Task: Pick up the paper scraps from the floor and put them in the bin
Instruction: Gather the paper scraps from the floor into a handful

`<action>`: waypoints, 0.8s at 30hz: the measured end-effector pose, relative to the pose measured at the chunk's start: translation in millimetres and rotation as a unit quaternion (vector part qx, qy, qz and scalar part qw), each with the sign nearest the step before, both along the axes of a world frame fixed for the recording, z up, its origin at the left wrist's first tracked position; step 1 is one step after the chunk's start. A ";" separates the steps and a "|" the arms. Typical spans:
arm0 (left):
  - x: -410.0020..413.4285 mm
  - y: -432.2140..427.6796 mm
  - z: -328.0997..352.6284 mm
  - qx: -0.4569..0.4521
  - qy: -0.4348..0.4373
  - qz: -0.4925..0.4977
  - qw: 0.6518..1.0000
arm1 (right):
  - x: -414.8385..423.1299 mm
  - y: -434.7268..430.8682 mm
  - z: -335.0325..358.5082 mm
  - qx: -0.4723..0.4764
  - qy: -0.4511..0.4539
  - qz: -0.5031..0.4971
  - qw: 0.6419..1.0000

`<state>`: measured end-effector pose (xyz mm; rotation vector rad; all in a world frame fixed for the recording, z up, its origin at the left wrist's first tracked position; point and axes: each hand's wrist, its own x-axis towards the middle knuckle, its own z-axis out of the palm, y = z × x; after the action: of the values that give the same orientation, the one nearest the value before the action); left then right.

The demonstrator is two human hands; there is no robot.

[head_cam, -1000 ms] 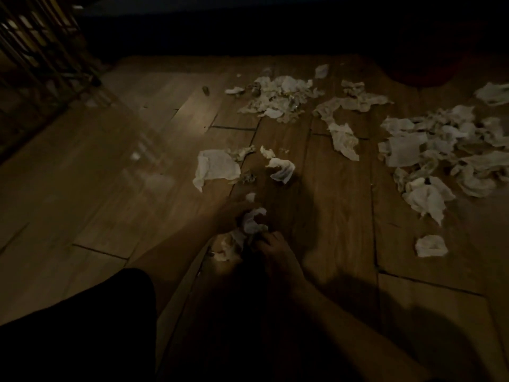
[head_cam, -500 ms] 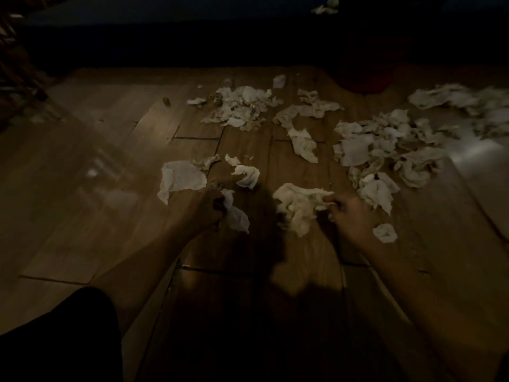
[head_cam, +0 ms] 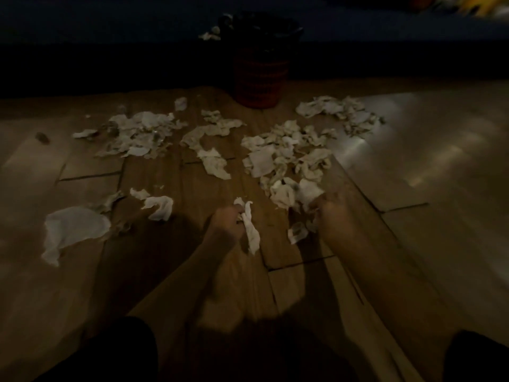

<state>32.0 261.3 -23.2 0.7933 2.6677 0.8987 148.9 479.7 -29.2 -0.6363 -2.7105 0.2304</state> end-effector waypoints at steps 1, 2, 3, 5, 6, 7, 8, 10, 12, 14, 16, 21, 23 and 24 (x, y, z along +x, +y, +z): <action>-2.1 9.6 -4.7 -0.019 0.009 -0.013 1.000 | -1.0 -10.4 -8.0 -0.032 -0.062 0.006 0.998; -3.9 16.0 -6.9 -0.022 0.016 -0.021 0.999 | 0.1 -17.9 -21.5 -0.061 -0.094 0.021 0.993; -4.3 22.7 -8.9 -0.005 0.044 -0.025 0.999 | 4.3 -24.0 -34.4 -0.091 -0.121 0.025 0.988; -9.1 37.0 -15.7 0.046 0.061 -0.027 0.997 | 14.4 -26.5 -56.2 -0.133 -0.101 0.017 0.986; -13.8 43.6 -18.6 0.062 0.071 -0.032 0.995 | 14.3 -23.7 -63.8 -0.160 -0.073 0.004 0.984; -20.2 51.0 -21.6 0.063 0.107 -0.024 0.992 | 13.0 -22.0 -63.9 -0.186 -0.044 -0.008 0.982; -27.4 61.1 -20.0 0.074 0.109 -0.006 0.991 | 8.1 -15.6 -65.3 -0.210 -0.029 -0.013 0.977; -35.4 89.5 -17.4 -0.002 0.080 0.008 0.997 | -3.5 1.6 -63.0 -0.226 -0.003 -0.022 0.974; -41.4 120.8 -19.8 -0.068 0.041 -0.007 0.997 | -13.2 21.2 -56.3 -0.223 0.026 -0.042 0.974; -47.1 146.1 -32.4 -0.094 0.038 -0.068 0.992 | -20.0 43.6 -50.2 -0.210 0.057 -0.056 0.974; -53.9 163.8 -46.8 -0.104 0.027 -0.123 0.987 | -26.3 66.7 -41.7 -0.213 0.068 -0.054 0.973; -61.7 176.7 -62.9 -0.081 -0.059 -0.134 0.986 | -41.8 111.4 -12.5 -0.202 0.087 -0.042 0.975; -58.5 169.0 -56.1 -0.075 -0.087 -0.144 0.983 | -43.4 120.7 2.7 -0.218 0.078 -0.028 0.972; -60.5 163.1 -51.4 -0.074 -0.104 -0.151 0.980 | -43.5 125.3 11.0 -0.231 0.068 -0.027 0.970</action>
<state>-28.5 424.4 -74.6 0.9755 2.3209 0.6584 105.3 605.0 -18.2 -0.7829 -2.5121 0.8749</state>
